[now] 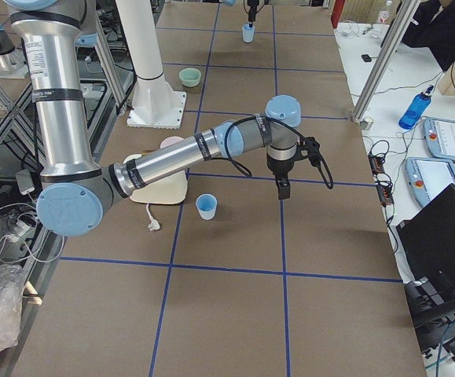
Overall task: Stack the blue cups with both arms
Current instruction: 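Lower the left gripper and grasp the light blue cup near it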
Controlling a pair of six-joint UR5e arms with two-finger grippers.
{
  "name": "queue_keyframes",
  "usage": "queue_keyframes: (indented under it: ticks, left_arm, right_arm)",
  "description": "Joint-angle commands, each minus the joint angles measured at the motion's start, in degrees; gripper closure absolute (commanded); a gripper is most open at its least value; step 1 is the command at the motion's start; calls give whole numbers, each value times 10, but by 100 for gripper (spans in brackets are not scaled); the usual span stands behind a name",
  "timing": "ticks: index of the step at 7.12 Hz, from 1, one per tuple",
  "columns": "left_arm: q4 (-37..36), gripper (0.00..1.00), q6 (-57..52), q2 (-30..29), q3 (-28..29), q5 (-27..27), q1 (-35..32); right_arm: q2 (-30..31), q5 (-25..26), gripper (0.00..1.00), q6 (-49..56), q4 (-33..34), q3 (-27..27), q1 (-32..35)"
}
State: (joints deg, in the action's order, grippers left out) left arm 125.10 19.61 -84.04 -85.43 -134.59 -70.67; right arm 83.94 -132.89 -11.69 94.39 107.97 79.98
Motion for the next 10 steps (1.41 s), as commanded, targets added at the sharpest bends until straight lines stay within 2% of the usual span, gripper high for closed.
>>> queue_keyframes:
  ticks: [1, 3, 4, 5, 6, 9, 10]
  left_arm:
    - [18, 2, 8, -1, 11, 1, 2]
    - [70, 2, 61, 4, 12, 1, 13]
    - [70, 3, 61, 5, 12, 1, 13]
    - [70, 11, 60, 5, 11, 1, 13]
    - [71, 28, 60, 5, 11, 1, 13]
    - [70, 86, 59, 5, 11, 1, 14]
    - [70, 100, 57, 5, 11, 1, 14]
  right_arm:
    - [0, 0, 0, 0, 0, 0, 0]
    - [-1, 0, 0, 0, 0, 0, 0]
    - [-1, 1, 0, 0, 0, 0, 0]
    - [-1, 0, 0, 0, 0, 0, 0]
    - [-1, 0, 0, 0, 0, 0, 0]
    - [-2, 1, 0, 0, 0, -1, 0]
    - [-2, 1, 0, 0, 0, -1, 0]
